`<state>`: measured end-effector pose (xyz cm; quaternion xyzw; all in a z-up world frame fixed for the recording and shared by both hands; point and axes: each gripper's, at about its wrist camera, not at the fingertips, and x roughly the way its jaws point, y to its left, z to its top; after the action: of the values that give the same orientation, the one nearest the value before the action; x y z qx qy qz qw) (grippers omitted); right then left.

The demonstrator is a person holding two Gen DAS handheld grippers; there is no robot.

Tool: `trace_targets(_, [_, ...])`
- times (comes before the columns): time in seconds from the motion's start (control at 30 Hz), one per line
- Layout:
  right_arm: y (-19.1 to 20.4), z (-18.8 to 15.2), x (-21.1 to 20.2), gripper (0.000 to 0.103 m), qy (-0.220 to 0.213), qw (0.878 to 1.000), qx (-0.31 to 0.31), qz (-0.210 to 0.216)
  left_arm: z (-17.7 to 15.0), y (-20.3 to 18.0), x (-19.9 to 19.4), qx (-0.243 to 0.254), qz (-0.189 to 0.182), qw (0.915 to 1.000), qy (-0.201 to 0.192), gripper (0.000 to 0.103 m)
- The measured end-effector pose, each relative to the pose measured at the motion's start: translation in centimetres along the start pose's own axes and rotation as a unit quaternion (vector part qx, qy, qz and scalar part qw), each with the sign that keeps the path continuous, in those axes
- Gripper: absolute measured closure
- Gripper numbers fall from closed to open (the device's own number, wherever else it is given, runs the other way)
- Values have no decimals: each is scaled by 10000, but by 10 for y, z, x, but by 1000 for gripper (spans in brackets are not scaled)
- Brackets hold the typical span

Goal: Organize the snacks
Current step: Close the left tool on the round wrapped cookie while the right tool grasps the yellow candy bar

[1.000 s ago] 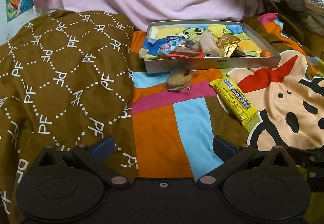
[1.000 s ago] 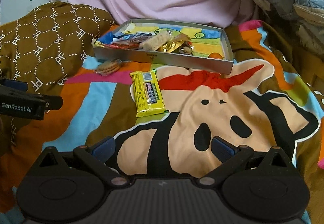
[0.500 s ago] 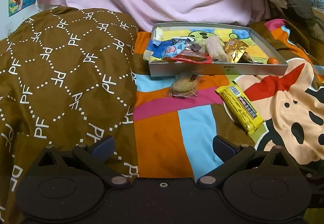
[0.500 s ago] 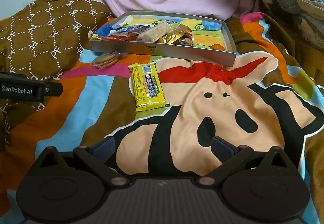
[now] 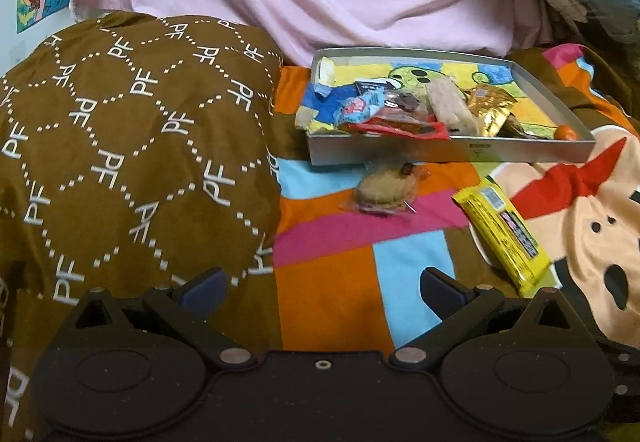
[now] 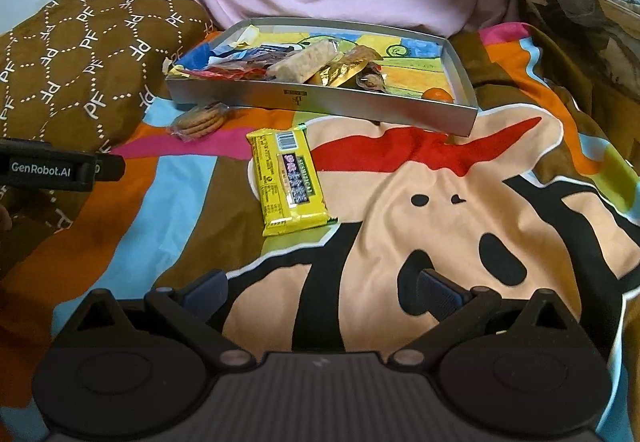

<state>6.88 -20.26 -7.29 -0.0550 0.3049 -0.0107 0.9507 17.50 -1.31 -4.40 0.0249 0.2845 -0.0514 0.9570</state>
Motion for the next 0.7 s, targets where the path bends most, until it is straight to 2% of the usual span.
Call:
trace_targets(0.2, [-2, 12, 10, 0, -5, 10000, 38, -52, 13, 8, 19, -68, -11, 9999, -82, 1])
trace_targets(0.37, [0, 17, 18, 0, -77, 9999, -30, -131, 25, 13, 34, -203, -183, 9995, -156, 1])
trace_targets(0.57, [3, 23, 32, 0, -125, 9997, -138, -152, 38, 14, 51, -137, -530, 9983, -207, 1])
trace_targets(0.7, [9, 29, 42, 0, -200, 9991, -359, -128, 46, 13, 68, -119, -961, 9953, -69, 1])
